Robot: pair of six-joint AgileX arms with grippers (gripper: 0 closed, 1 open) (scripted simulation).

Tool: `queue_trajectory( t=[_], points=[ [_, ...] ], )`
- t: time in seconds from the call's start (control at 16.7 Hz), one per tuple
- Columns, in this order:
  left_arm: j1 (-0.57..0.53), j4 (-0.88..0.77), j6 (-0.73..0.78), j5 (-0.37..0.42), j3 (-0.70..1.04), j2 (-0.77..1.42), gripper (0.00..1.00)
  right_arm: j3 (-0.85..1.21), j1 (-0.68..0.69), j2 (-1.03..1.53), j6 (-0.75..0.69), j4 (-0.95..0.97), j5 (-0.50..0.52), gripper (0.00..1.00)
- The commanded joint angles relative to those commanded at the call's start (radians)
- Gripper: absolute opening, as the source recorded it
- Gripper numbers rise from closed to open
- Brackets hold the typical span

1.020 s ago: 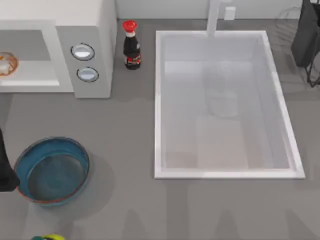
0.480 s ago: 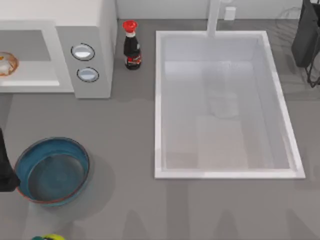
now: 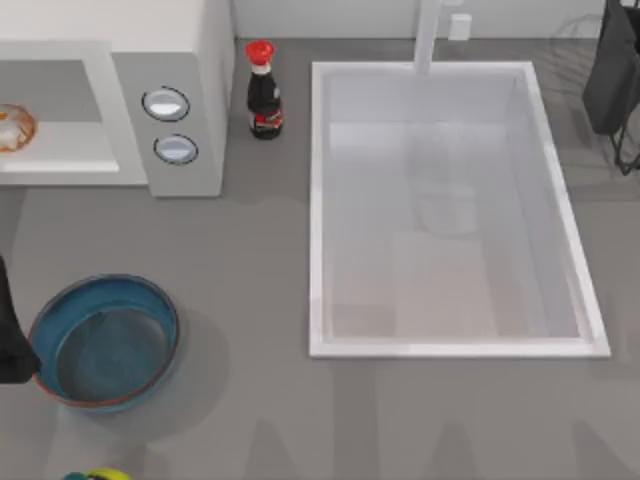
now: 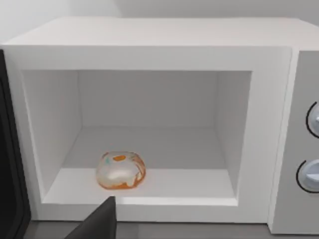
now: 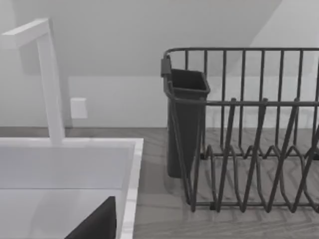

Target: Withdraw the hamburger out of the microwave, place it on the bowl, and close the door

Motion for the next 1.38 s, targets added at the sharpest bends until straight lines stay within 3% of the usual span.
queue_trajectory(
  t=[0.42,0.66,0.96,1.38],
  points=[
    [0.001,0.005,0.000,0.001,0.005,0.010,1.00,0.000,0.000,0.000,0.000,0.000,0.000,1.00],
    [0.013,0.076,0.005,0.015,0.074,0.153,1.00,0.000,0.000,0.000,0.000,0.000,0.000,1.00],
    [0.046,0.257,0.019,0.053,0.250,0.553,1.00,0.000,0.000,0.000,0.000,0.000,0.000,1.00],
    [0.110,0.596,0.049,0.127,0.580,1.335,1.00,0.000,0.000,0.000,0.000,0.000,0.000,1.00]
  ],
)
